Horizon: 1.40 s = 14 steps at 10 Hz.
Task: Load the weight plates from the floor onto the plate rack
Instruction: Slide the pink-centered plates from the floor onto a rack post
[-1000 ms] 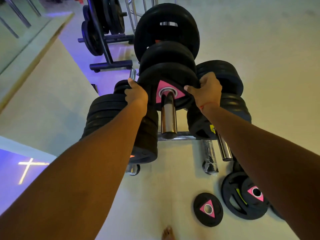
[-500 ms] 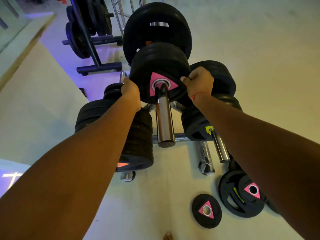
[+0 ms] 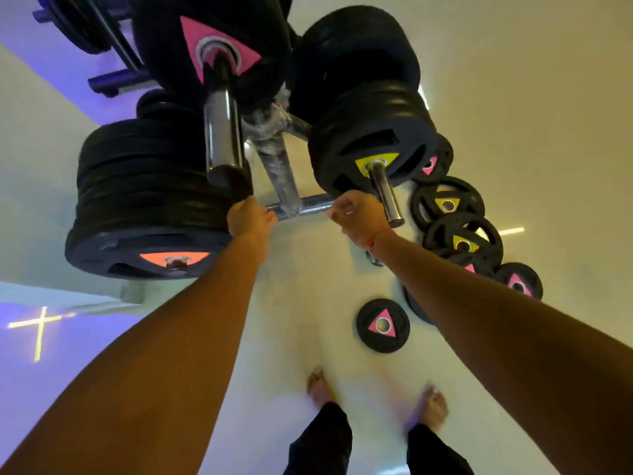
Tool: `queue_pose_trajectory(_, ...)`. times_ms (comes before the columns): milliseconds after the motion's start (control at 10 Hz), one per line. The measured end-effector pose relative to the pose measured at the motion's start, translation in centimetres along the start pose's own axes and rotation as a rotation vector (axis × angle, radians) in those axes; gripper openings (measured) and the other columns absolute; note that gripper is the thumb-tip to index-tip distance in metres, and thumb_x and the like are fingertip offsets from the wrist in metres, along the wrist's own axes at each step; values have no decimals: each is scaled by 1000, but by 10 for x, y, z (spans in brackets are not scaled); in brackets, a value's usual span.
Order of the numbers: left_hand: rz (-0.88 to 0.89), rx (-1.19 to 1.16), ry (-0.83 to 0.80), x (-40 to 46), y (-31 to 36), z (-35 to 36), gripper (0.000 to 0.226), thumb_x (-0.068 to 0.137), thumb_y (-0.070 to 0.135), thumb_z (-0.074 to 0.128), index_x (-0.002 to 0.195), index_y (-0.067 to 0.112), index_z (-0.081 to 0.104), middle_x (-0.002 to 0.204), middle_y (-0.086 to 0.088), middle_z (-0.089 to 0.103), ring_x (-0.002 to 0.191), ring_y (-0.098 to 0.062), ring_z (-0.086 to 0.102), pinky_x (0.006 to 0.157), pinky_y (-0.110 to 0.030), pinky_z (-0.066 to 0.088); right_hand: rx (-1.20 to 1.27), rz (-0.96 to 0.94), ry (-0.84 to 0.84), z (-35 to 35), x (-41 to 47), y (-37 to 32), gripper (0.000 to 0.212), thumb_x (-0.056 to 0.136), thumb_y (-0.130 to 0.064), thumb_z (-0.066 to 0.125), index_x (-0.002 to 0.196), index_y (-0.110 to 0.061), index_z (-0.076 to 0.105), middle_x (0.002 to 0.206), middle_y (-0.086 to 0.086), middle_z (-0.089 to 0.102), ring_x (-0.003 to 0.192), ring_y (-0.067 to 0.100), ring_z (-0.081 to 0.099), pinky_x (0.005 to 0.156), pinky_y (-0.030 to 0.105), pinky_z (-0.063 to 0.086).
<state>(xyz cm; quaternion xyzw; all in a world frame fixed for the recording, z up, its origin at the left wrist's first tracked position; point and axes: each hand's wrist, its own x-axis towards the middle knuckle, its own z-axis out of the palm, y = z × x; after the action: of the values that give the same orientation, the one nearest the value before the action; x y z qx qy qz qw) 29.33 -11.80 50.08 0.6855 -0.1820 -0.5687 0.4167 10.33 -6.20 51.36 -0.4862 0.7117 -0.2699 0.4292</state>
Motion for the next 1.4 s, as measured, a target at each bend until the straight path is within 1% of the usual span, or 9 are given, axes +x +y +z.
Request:
queue_pose_trajectory(100, -118, 60, 60, -15, -92, 21, 25, 105, 20, 44, 109, 0, 58, 124, -35, 59, 120, -40, 60, 92, -34, 53, -30, 95, -9, -14, -27, 85, 23, 89, -23, 76, 103, -5, 71, 105, 12, 70, 98, 25, 64, 91, 33, 50)
queue_pose_trajectory(200, -87, 393, 30, -5, -177, 52, 44, 86, 34, 60, 106, -6, 58, 103, -35, 63, 103, -47, 65, 81, -50, 57, -68, 214, -65, -22, -41, 184, 27, 93, -25, 70, 112, -5, 71, 115, 13, 70, 111, 30, 64, 95, 34, 47)
queue_pose_trajectory(300, -143, 608, -84, 10, -283, 85, 66, 83, 45, 64, 120, -10, 58, 123, -38, 58, 115, -54, 58, 93, -57, 54, -123, 325, -141, -19, -45, 283, 34, 100, -25, 61, 128, -7, 64, 132, 16, 63, 124, 35, 57, 103, 39, 42)
queue_pose_trajectory(500, -94, 915, -250, 51, -430, 135, 48, 100, 38, 57, 136, 6, 57, 133, -14, 62, 120, -33, 60, 84, -31, 44, -83, 504, -131, 23, -31, 453, 50, 102, -29, 57, 146, -8, 47, 148, 16, 50, 136, 35, 47, 108, 38, 39)
queue_pose_trajectory(800, -80, 1225, -285, 160, -615, 124, 62, 99, 45, 57, 148, 12, 41, 146, -15, 50, 131, -35, 52, 100, -41, 48, -54, 656, -121, 118, 35, 624, 59, 99, -29, 62, 149, -6, 39, 150, 18, 45, 137, 36, 45, 107, 39, 41)
queue_pose_trajectory(1000, -35, 1386, -214, 215, -672, 123, 80, 98, 49, 58, 159, 13, 19, 158, -17, 34, 143, -40, 38, 113, -54, 39, 28, 746, -98, 168, 70, 685, 69, 92, -32, 70, 148, -10, 37, 145, 17, 48, 130, 38, 50, 103, 44, 49)
queue_pose_trajectory(1100, -91, 1253, -181, 230, -688, 120, 82, 96, 44, 62, 159, 11, 21, 158, -17, 34, 142, -40, 39, 111, -51, 43, 71, 763, -38, 187, 77, 694, 84, 84, -37, 77, 151, -16, 30, 145, 16, 46, 132, 41, 48, 105, 51, 48)
queue_pose_trajectory(1300, -104, 1096, -22, 240, -696, 129, 62, 99, 50, 53, 144, 8, 49, 142, -18, 49, 127, -37, 52, 96, -43, 48, 142, 893, 143, 195, 82, 704, 92, 78, -53, 78, 151, -21, 33, 146, 13, 39, 132, 40, 42, 106, 52, 46)
queue_pose_trajectory(1400, -210, 958, -6, 260, -695, 125, 66, 97, 59, 47, 132, 5, 60, 134, -20, 59, 120, -37, 58, 102, -46, 47, 249, 954, 120, 194, 79, 717, 92, 67, -62, 81, 142, -22, 44, 140, 10, 43, 125, 39, 49, 101, 54, 50)
